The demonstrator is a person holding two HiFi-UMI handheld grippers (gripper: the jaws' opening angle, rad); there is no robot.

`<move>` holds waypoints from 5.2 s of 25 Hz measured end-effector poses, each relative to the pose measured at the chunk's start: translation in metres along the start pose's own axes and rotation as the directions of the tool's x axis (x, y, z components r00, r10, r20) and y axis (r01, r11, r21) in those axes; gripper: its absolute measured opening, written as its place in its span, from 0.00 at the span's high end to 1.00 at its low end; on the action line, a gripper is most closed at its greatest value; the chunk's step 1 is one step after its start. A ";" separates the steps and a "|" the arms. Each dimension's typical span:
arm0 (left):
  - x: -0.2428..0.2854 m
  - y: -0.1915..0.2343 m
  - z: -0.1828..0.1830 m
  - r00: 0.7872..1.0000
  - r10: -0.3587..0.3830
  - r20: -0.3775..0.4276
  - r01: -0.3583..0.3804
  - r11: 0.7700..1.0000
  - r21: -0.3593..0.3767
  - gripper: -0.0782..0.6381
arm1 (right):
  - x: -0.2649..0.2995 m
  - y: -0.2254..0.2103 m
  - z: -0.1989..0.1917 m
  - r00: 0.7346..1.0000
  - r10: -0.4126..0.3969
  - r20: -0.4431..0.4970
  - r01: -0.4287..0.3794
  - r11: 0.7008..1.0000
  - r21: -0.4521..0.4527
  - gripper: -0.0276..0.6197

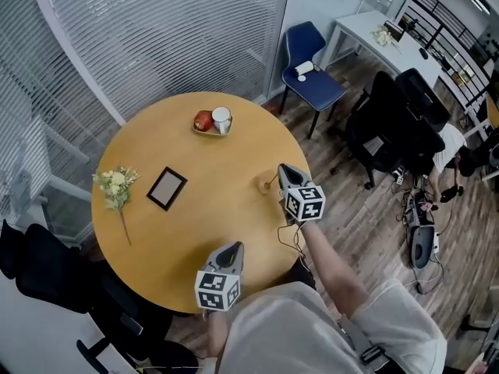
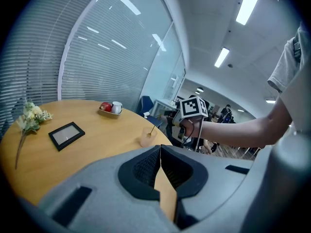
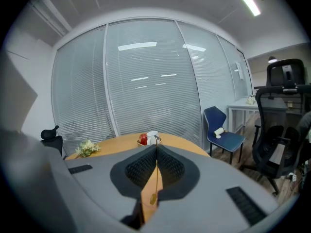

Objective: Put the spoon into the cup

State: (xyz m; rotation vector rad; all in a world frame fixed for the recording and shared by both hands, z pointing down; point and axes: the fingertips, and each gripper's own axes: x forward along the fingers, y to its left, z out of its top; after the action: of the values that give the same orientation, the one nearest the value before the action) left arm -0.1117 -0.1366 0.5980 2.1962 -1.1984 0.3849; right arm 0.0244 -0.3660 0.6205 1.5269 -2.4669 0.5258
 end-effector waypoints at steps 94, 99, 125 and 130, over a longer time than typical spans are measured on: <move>0.063 -0.035 0.010 0.997 -0.029 0.066 0.024 0.997 0.080 0.88 | -0.193 0.008 -0.094 0.989 -0.141 -0.054 0.147 0.979 0.139 0.96; 0.062 -0.032 0.009 0.998 -0.024 0.056 0.019 0.996 0.082 0.88 | -0.182 0.016 -0.091 0.995 -0.093 -0.037 0.097 0.983 0.153 0.96; 0.063 -0.039 0.002 0.999 -0.031 0.017 0.029 0.995 0.096 0.88 | -0.181 0.017 -0.079 0.997 -0.073 0.013 0.070 0.983 0.169 0.96; 0.063 -0.042 -0.001 0.999 -0.038 0.009 0.037 0.995 0.098 0.88 | -0.183 0.016 -0.077 0.997 -0.076 0.013 0.072 0.982 0.172 0.96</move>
State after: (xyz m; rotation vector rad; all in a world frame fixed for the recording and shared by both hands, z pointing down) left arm -0.0418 -0.1608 0.6154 2.3036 -1.1644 0.4248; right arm 0.0909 -0.1781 0.6252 1.6874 -2.4225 0.7296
